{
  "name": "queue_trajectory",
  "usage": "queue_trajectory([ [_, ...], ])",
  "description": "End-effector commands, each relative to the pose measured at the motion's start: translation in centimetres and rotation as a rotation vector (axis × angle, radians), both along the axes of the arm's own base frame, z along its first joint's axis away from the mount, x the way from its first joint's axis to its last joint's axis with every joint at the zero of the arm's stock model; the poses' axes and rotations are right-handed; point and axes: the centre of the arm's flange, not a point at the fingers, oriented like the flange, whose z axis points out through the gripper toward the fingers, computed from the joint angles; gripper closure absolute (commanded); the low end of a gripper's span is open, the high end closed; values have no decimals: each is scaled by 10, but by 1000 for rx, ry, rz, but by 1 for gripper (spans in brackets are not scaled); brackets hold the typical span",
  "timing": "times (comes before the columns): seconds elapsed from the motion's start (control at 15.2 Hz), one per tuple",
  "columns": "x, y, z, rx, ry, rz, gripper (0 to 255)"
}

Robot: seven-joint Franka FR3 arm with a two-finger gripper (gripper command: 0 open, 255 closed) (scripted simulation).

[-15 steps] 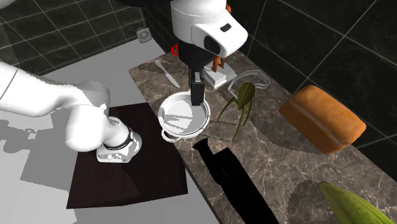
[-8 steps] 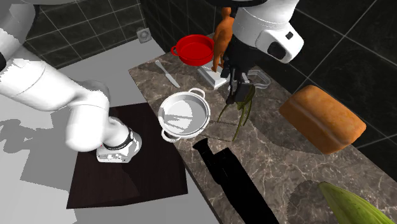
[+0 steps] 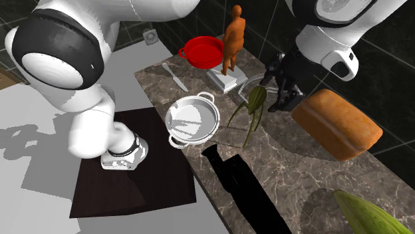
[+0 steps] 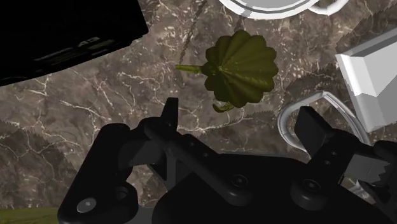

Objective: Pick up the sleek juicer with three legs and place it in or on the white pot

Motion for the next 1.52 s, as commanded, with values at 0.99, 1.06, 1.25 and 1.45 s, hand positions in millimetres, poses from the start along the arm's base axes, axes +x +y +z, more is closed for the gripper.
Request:
queue_trajectory([
  [0.99, -3, 0, -38, 3, 8, 1, 255],
  [1.06, -3, 0, -38, 3, 8, 1, 255],
  [1.25, -3, 0, -38, 3, 8, 1, 255],
  [1.45, -3, 0, -38, 3, 8, 1, 255],
])
